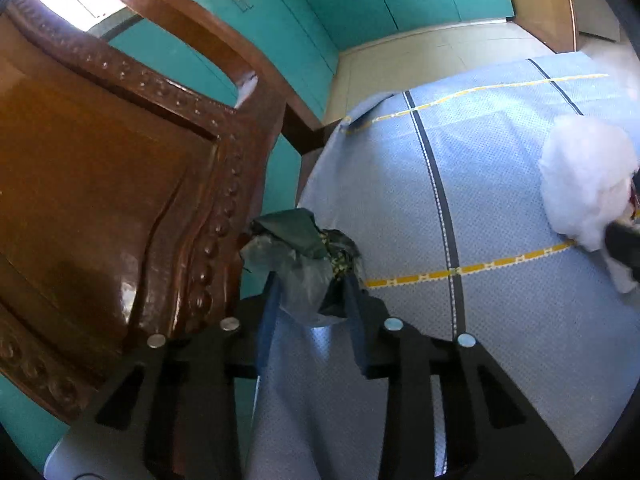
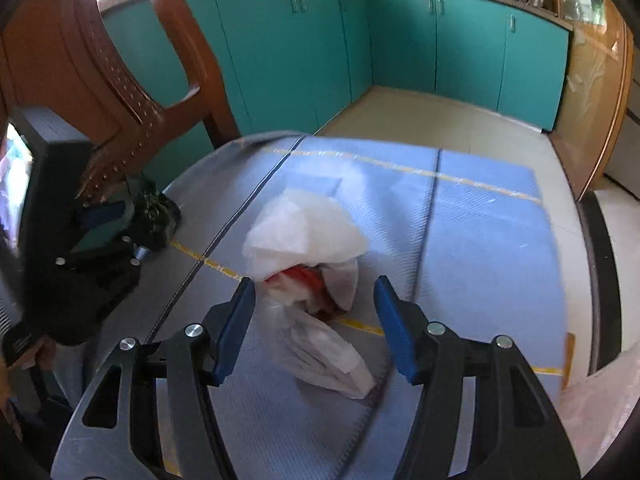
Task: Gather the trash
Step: 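Grasp the white plastic bag with the right tool while the left tool grasps the dark green wrapper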
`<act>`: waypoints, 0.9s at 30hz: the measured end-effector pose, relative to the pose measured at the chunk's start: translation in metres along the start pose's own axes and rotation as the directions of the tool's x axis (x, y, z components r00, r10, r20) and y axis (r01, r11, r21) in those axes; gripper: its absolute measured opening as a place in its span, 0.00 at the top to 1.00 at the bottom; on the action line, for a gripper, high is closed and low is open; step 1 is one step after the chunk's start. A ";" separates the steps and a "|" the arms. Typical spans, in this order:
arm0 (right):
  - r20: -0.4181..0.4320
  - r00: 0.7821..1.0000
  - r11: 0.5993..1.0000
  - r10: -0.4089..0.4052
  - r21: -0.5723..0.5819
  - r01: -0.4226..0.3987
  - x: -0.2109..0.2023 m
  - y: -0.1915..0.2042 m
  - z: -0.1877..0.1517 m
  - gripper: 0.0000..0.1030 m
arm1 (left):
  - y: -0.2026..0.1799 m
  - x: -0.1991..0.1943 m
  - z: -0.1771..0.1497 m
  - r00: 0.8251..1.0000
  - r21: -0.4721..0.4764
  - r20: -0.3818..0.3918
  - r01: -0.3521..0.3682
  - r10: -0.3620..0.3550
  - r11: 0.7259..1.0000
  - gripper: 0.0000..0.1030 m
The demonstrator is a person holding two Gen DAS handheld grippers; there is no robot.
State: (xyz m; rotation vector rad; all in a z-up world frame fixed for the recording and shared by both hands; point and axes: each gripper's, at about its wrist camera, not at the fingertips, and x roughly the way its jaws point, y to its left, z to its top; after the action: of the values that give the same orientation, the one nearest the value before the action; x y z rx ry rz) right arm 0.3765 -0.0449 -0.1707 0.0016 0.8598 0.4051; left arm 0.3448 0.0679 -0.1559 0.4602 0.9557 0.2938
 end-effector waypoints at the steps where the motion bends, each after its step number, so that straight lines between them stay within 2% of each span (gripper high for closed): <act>1: 0.001 1.000 1.000 0.002 0.002 -0.002 0.001 0.000 0.000 0.43 | 0.001 -0.001 0.000 1.000 -0.007 0.006 0.013 -0.013 1.000 0.72; 2: 0.007 1.000 1.000 0.003 0.004 -0.003 0.002 0.001 -0.001 0.54 | 0.004 -0.005 0.000 0.999 -0.025 0.015 0.051 -0.051 0.998 0.73; 3: 0.009 1.000 1.000 0.012 0.008 -0.013 0.001 0.001 -0.001 0.61 | 0.008 -0.009 0.000 0.995 -0.048 0.027 0.100 -0.099 0.994 0.74; 5: 0.005 0.999 0.999 0.034 0.016 -0.034 -0.002 -0.002 -0.003 0.81 | 0.018 -0.020 -0.003 0.975 -0.100 0.065 0.217 -0.211 0.971 0.74; 7: 0.011 0.999 0.999 0.043 0.015 -0.043 -0.012 -0.003 -0.006 0.86 | 0.023 -0.031 -0.007 0.957 -0.116 0.112 0.281 -0.269 0.953 0.74; 9: 0.028 0.999 0.999 0.026 0.019 -0.027 -0.030 -0.008 -0.010 0.86 | 0.025 -0.047 -0.012 0.929 -0.112 0.170 0.350 -0.329 0.930 0.74; 12: 0.069 0.997 1.000 -0.024 0.016 0.023 -0.062 -0.016 -0.017 0.86 | 0.027 -0.066 -0.017 0.855 -0.111 0.236 0.497 -0.463 0.861 0.74; 13: 0.073 0.997 0.999 -0.032 0.019 0.030 -0.072 -0.020 -0.020 0.86 | 0.027 -0.072 -0.018 0.814 -0.100 0.256 0.559 -0.521 0.823 0.74; 16: 0.055 0.997 0.999 -0.052 0.015 0.051 -0.095 -0.030 -0.030 0.86 | 0.013 -0.077 -0.017 0.754 -0.048 0.243 0.638 -0.611 0.769 0.73; 17: 0.037 0.998 0.998 -0.058 0.011 0.057 -0.099 -0.033 -0.035 0.86 | 0.007 -0.077 -0.018 0.752 -0.033 0.227 0.641 -0.619 0.767 0.72; 18: 0.012 0.999 0.999 -0.053 0.008 0.053 -0.100 -0.036 -0.042 0.85 | -0.002 -0.074 -0.021 0.759 -0.016 0.202 0.634 -0.619 0.773 0.71; 19: -0.001 0.999 0.999 -0.051 0.012 0.051 -0.101 -0.039 -0.048 0.79 | -0.010 -0.069 -0.021 0.778 -0.002 0.175 0.613 -0.603 0.790 0.71; 20: -0.002 0.999 0.998 -0.053 0.018 0.053 -0.102 -0.043 -0.053 0.73 | -0.014 -0.069 -0.020 0.789 0.005 0.165 0.599 -0.591 0.801 0.69; 21: -0.002 0.998 0.998 -0.058 0.024 0.058 -0.102 -0.044 -0.056 0.57 | -0.019 -0.068 -0.019 0.800 0.012 0.161 0.584 -0.578 0.811 0.63; 22: 0.002 0.998 0.998 -0.064 0.027 0.064 -0.102 -0.046 -0.057 0.45 | -0.021 -0.069 -0.018 0.810 0.016 0.166 0.567 -0.562 0.823 0.54; 24: 0.021 0.997 0.997 -0.074 0.013 0.073 -0.103 -0.043 -0.056 0.41 | -0.026 -0.066 -0.011 0.824 0.016 0.179 0.544 -0.538 0.839 0.43; 27: 0.011 0.996 0.996 -0.093 0.011 0.092 -0.096 -0.042 -0.057 0.39 | -0.032 -0.060 -0.008 0.837 0.001 0.160 0.529 -0.523 0.848 0.34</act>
State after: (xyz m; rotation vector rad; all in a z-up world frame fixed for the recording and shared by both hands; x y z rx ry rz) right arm 0.2938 -0.1264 -0.1445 -0.0257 0.8474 0.3133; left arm 0.3064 0.0160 -0.1333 0.1601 0.8836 -0.2221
